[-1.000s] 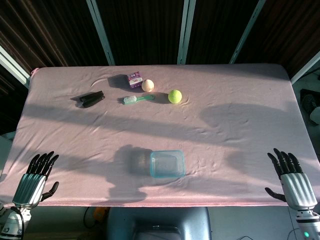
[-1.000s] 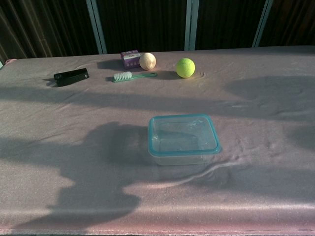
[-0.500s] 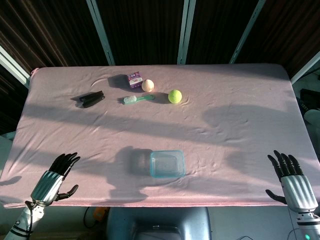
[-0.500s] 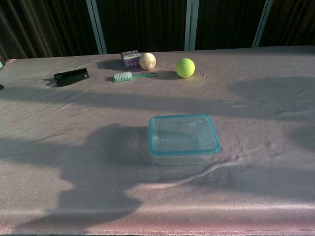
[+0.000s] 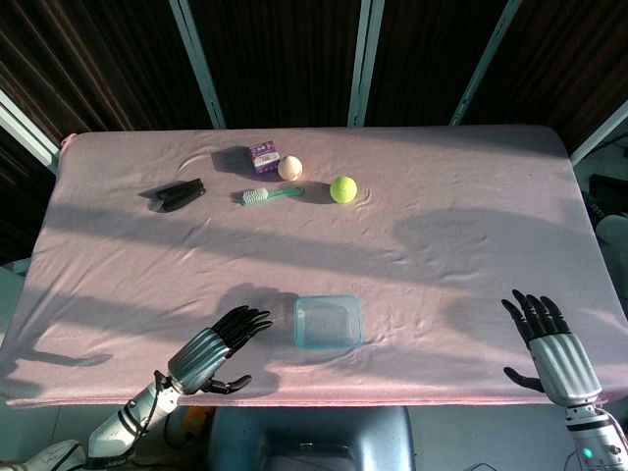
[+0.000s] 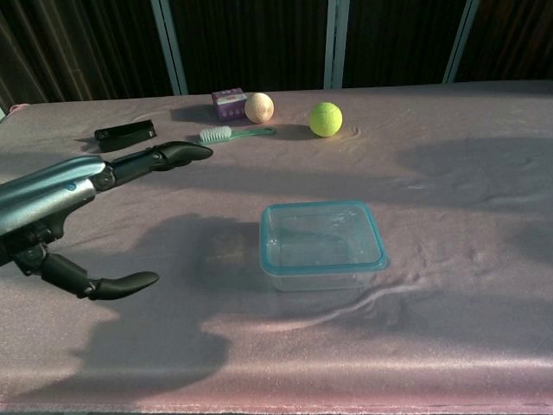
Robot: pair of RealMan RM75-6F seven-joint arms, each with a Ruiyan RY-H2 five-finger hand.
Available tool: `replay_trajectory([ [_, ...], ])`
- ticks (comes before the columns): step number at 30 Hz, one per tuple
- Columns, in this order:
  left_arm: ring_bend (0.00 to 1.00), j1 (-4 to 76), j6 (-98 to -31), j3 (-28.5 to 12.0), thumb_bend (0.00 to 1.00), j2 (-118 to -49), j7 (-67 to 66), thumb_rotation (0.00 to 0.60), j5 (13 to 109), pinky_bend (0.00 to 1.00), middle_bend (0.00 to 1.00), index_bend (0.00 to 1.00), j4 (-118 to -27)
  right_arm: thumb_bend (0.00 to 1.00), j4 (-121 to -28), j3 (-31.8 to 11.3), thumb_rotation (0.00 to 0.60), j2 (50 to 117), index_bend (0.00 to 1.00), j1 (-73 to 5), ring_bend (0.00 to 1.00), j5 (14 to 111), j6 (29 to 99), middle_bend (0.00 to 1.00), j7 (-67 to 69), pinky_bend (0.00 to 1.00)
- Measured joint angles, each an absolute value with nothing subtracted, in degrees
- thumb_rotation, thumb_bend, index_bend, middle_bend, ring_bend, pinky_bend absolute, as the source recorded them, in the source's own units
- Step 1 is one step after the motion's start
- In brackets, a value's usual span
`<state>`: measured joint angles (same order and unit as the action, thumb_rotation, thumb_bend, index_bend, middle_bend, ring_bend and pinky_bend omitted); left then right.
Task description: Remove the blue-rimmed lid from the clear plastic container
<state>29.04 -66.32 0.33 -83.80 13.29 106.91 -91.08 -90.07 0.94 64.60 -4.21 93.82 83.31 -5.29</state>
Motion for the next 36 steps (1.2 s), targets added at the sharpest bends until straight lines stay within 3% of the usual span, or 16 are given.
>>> replay_trajectory([
  [9, 0.00, 36.1, -53.7, -5.8, 0.27, -100.8, -5.3, 0.600, 96.5, 0.00, 0.00, 0.00, -87.1, 0.11, -91.6, 0.4, 0.600, 61.9, 0.00, -5.5, 0.00, 92.6, 81.5, 0.00, -2.3, 0.00],
  [15, 0.00, 38.8, -52.1, -9.4, 0.27, -107.1, -10.1, 0.600, 90.7, 0.00, 0.00, 0.00, -80.0, 0.11, -92.1, 0.2, 0.600, 60.6, 0.00, -6.3, 0.00, 92.3, 80.6, 0.00, -0.5, 0.00],
  [20, 0.00, 40.7, -51.6, -12.0, 0.27, -109.1, -11.7, 0.600, 86.4, 0.00, 0.00, 0.00, -76.6, 0.11, -91.9, 0.4, 0.600, 59.8, 0.00, -6.6, 0.00, 92.8, 80.5, 0.00, 1.3, 0.00],
  [36, 0.00, 43.9, -49.1, -12.4, 0.27, -108.3, -17.2, 0.600, 78.6, 0.00, 0.00, 0.00, -75.2, 0.11, -90.7, 0.5, 0.600, 60.4, 0.00, -6.7, 0.00, 91.9, 80.3, 0.00, 2.0, 0.00],
])
